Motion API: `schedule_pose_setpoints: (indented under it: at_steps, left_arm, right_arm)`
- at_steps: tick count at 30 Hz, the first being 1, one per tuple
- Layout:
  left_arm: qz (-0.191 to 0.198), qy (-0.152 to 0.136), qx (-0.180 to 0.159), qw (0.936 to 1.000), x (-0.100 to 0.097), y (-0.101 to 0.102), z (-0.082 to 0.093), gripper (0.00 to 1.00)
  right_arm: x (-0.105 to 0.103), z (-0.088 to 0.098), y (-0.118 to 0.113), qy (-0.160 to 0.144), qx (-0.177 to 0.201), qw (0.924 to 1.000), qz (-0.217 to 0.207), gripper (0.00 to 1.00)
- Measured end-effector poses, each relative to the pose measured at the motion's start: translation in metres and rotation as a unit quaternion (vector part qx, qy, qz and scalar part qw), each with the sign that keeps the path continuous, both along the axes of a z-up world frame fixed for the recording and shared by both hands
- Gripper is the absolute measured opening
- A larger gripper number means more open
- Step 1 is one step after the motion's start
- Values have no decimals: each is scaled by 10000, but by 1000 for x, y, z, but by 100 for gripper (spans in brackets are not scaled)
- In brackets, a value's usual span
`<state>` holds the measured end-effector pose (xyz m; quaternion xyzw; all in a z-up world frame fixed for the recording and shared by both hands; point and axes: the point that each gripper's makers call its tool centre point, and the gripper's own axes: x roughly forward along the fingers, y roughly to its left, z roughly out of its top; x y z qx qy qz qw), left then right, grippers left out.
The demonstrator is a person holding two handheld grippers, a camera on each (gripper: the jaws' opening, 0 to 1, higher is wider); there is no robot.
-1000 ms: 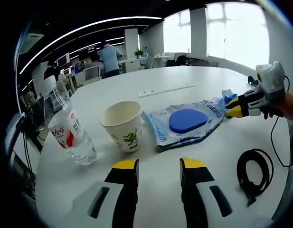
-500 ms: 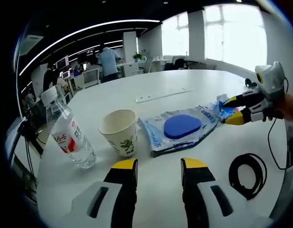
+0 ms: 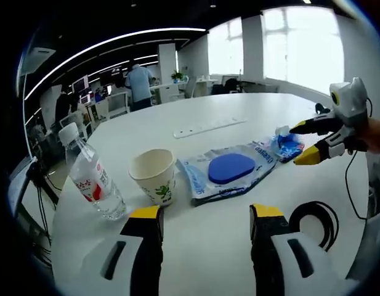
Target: Arrange the tabletop items into an orderly group along one side of the table until the central work area is clear of visible clutter.
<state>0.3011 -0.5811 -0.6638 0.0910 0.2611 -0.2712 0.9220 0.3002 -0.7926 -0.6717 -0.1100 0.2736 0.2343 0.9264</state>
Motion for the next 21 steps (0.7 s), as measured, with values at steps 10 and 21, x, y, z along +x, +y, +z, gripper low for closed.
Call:
schedule_pose_setpoints:
  at_steps: [10,21]
  left_arm:
    - [42,14,-188,9998,-6,-4,9,84]
    - [20,-22,-283,9996,-18,-7,16,98]
  right_arm:
    - [-10,15,8,-99,105,9998,151,83]
    - [-26,24,13,-72,315,9993,179,89]
